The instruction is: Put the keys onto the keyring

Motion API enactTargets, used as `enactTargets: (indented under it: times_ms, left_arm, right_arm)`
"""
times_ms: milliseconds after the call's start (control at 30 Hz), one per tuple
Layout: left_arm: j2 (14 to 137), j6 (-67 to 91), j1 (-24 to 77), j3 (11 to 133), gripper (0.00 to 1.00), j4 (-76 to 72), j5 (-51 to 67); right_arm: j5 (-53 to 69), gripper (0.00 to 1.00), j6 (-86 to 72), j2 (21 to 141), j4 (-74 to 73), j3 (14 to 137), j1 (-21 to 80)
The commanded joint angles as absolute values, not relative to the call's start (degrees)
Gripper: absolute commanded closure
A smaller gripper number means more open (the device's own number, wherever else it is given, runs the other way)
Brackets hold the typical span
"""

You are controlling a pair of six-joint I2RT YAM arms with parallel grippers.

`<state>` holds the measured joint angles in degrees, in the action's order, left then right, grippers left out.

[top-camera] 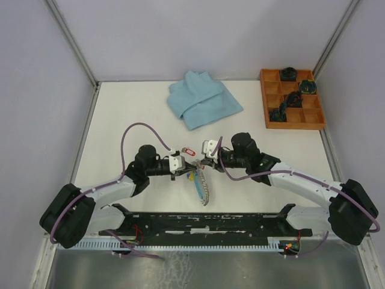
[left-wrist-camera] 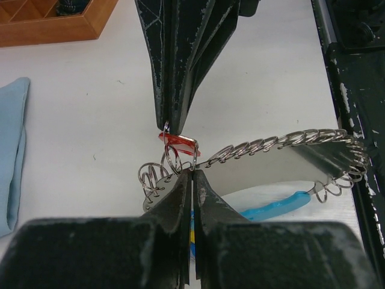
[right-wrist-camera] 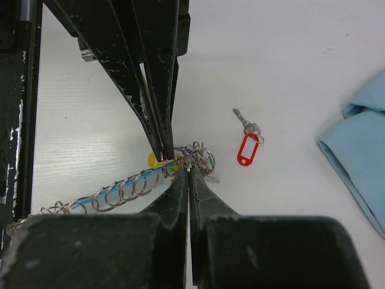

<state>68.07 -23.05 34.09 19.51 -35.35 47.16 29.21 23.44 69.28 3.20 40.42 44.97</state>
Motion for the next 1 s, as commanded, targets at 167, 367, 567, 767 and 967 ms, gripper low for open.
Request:
enactTargets:
  times_ms: [167,367,567,767,967]
  left_arm:
    - [64.8,-26.9,33.8,20.4,0.97,-34.9,46.9]
    - [63.9,-26.9,33.8,20.0,0.97,-34.5,47.2]
    - [63.1,-26.9,33.7,19.7,0.97,-34.4,47.4]
    - [63.7,-26.9,33.8,19.9,0.97,-34.3,47.9]
    - [63.2,-27.2,33.7,19.7,0.97,-34.1,48.4]
  right_arm:
    - [32.1,0.99,27.0,66.4,10.7,37.4,44.9]
    - [36.1,0.99,31.9,65.5,10.2,35.4,44.8]
    - [38.3,0.99,35.6,66.0,5.8,36.5,44.9]
    - [38.4,0.99,36.5,64.8,6.3,35.8,44.9]
    - [37.2,0.99,36.9,64.9,11.5,33.6,44.9]
